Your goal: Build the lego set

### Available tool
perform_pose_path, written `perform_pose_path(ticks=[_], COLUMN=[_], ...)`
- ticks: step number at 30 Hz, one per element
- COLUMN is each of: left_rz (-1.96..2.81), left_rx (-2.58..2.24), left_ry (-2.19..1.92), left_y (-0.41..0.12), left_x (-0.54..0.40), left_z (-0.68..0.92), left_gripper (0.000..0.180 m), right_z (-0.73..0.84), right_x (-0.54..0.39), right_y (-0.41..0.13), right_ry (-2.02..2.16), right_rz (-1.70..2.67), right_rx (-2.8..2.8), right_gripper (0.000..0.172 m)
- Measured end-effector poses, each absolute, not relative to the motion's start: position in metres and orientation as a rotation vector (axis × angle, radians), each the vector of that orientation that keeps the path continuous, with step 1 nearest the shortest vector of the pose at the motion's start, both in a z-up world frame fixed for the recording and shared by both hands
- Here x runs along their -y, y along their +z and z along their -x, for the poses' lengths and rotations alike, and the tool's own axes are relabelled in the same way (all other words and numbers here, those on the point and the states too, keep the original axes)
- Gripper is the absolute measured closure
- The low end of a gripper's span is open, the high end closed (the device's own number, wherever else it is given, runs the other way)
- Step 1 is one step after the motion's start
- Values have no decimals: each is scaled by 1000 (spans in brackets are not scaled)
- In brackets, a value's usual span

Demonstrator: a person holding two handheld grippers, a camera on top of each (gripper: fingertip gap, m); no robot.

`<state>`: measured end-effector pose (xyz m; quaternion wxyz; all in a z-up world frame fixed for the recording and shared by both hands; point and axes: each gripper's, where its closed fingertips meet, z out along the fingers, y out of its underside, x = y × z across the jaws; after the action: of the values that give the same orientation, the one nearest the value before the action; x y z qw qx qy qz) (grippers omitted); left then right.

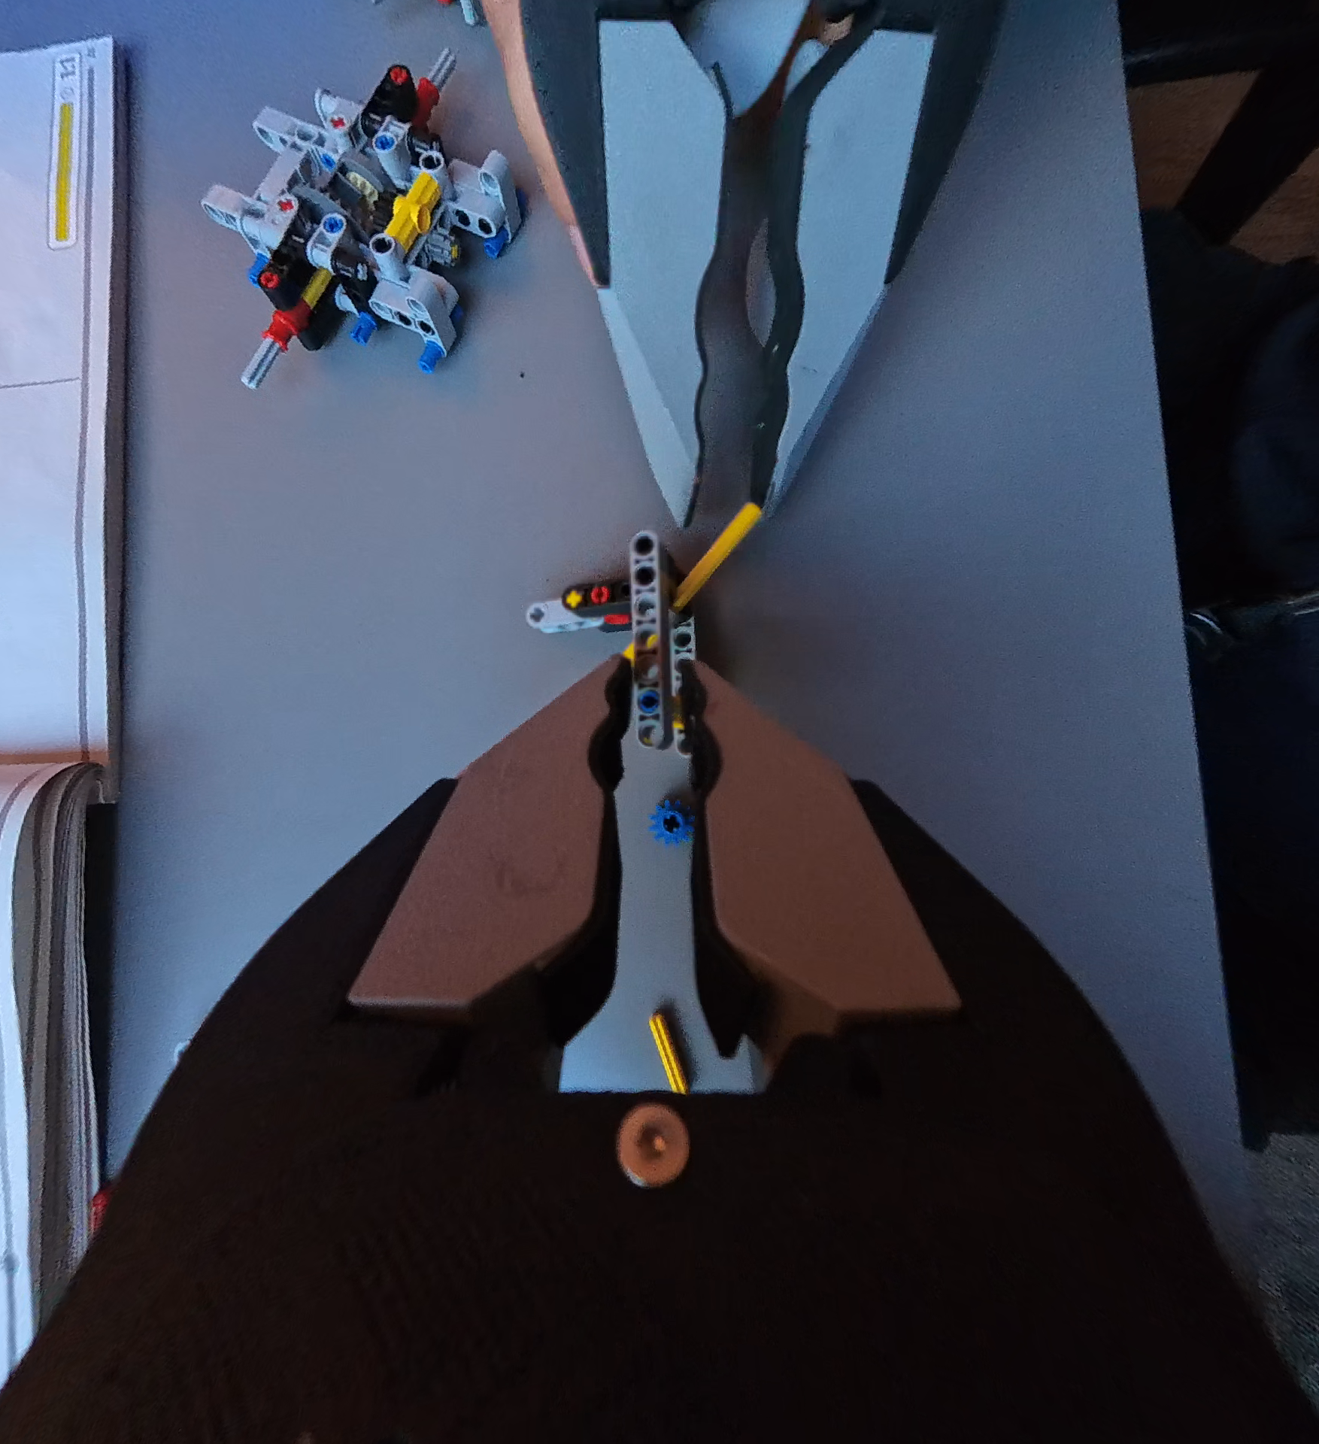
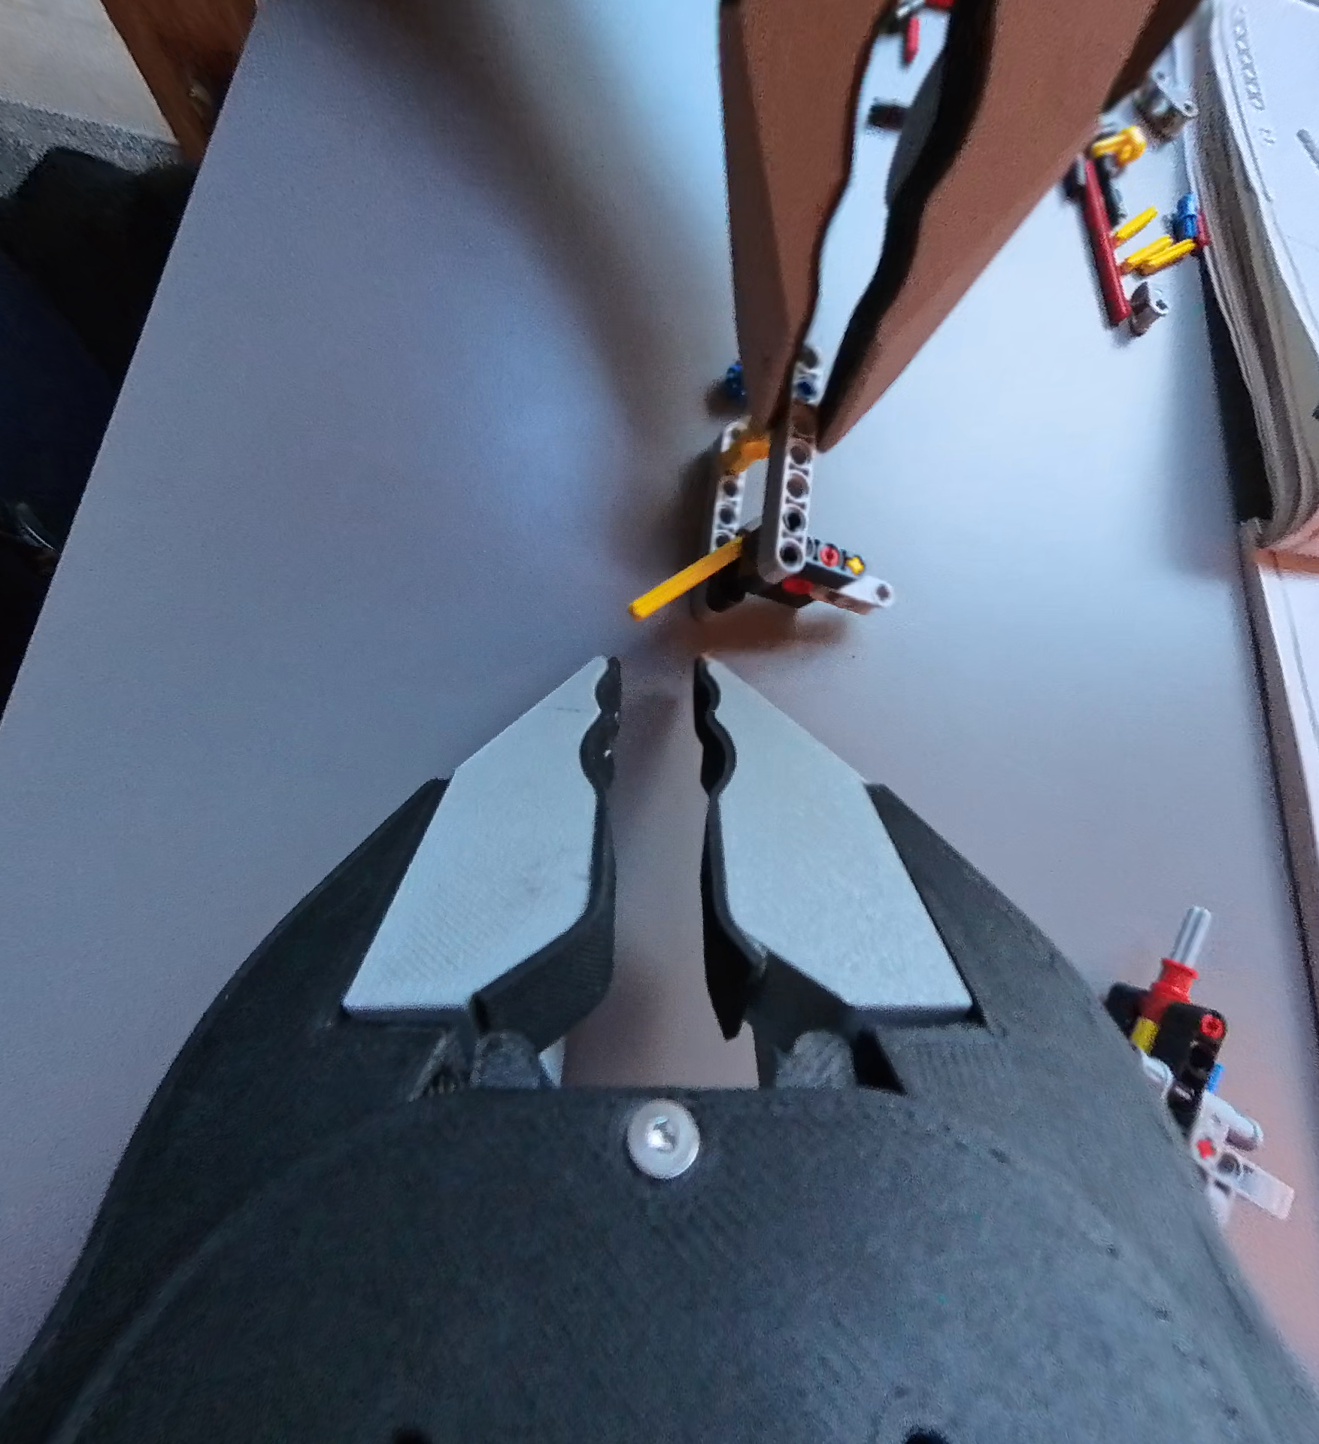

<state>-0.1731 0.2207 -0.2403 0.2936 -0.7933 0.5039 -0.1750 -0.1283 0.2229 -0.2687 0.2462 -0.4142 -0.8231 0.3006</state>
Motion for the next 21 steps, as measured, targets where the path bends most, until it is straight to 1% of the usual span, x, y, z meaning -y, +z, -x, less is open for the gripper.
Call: perform_pose_path(ticks=[1, 3, 6, 11, 14, 17, 19, 21], left_rz=[2109, 2093, 2094, 2211, 2268, 2292, 2291, 2291], left_rx=[-1333, -1302, -1232, -1221, -1272, -1284, -1296, -1311], left_ry=[-469, -516, -585, -598, -575, -572, -574, -569], left_y=[-237, -226, -213, -237, -259, -269, -271, -273], left_x=[-220, -215, -207, -199, -197, -198, -198, -198], left_z=[174, 177, 190, 206, 207, 208, 208, 208], left_gripper=[164, 157, 157, 158, 157, 157, 161, 169], right_z=[128, 128, 127, 127, 128, 129, 128, 128], right_x=[-224, -223, -226, -223, -221, -222, -221, -221], right_y=[-267, -265, -265, -259, -253, -252, -253, -255], right_ry=[838, 874, 867, 956, 1053, 1116, 1176, 1233], right_rz=[1142, 1159, 1166, 1205, 1290, 1408, 1485, 1565], right_rx=[2236, 2227, 2222, 2199, 2167, 2137, 2126, 2116], right_gripper=[155, 153, 153, 151, 149, 147, 146, 146])
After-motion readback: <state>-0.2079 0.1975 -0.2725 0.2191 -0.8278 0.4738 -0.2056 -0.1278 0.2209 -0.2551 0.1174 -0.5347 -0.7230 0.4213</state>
